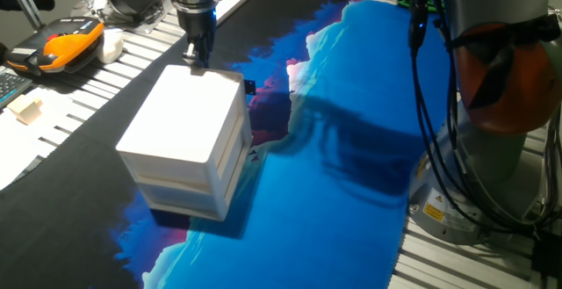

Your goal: Grasp the handle and close the drawer

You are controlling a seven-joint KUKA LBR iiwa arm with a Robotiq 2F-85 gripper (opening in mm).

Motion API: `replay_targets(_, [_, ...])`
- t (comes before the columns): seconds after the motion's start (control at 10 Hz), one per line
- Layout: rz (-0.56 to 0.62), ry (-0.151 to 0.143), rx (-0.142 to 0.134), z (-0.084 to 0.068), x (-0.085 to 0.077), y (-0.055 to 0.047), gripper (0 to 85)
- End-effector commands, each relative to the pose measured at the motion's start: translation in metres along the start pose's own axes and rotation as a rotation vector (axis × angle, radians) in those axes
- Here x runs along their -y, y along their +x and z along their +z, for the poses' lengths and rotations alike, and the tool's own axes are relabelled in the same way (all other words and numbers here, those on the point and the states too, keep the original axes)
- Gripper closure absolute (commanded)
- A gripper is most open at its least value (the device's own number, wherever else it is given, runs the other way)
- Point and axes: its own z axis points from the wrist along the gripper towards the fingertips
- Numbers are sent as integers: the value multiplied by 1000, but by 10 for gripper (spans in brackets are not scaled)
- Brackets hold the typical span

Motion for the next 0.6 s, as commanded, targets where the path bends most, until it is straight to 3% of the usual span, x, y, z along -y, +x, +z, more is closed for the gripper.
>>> replay_targets(0.0, [6, 3, 0, 0, 0, 0, 850])
replay_targets(0.1, [15, 14, -1, 0, 0, 0, 850])
replay_targets(0.5, [21, 15, -3, 0, -1, 0, 850])
